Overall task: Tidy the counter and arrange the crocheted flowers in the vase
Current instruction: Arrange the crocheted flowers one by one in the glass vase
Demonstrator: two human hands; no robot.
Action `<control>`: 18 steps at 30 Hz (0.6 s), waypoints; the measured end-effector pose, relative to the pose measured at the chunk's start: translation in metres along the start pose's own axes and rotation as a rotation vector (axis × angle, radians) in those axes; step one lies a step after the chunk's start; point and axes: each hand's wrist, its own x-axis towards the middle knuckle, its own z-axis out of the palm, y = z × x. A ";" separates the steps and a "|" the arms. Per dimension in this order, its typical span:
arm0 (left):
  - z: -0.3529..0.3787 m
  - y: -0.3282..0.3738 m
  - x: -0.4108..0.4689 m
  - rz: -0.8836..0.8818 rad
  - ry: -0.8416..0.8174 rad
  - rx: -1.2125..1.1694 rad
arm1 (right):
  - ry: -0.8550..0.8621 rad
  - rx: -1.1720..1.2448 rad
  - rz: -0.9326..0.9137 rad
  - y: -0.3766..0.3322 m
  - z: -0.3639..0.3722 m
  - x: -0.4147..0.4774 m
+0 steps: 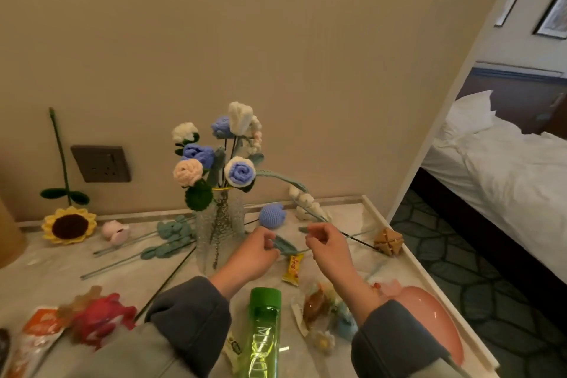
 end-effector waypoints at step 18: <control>0.069 0.010 0.019 -0.250 0.064 0.162 | -0.482 -0.708 -0.273 0.077 -0.013 0.089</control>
